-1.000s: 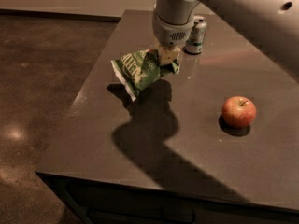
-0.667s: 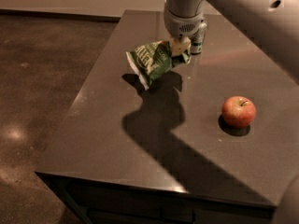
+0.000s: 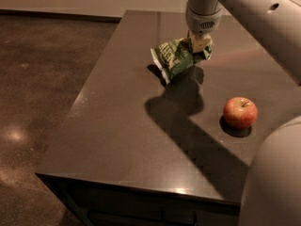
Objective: Move green jalapeno chip bag near 7up can
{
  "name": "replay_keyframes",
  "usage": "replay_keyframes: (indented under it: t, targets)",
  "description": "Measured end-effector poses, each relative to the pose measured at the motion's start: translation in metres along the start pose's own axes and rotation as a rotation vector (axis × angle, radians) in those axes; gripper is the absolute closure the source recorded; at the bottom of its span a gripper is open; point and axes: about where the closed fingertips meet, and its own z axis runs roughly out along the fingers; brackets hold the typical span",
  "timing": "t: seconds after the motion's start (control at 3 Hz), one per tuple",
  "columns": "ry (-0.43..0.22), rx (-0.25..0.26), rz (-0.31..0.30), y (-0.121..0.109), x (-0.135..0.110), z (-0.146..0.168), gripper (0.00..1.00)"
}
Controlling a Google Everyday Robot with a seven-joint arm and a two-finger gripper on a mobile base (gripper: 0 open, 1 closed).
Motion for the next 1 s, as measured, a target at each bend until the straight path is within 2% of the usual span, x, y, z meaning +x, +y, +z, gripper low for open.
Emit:
replay_keyframes:
  t: [0.33, 0.67, 1.0]
  targets:
    - [0.007, -0.017, 0.043, -0.003, 0.02, 0.01, 0.88]
    - [-0.009, -0.037, 0.077, -0.006, 0.031, 0.019, 0.65]
    - [-0.033, -0.057, 0.106, -0.009, 0.034, 0.029, 0.32]
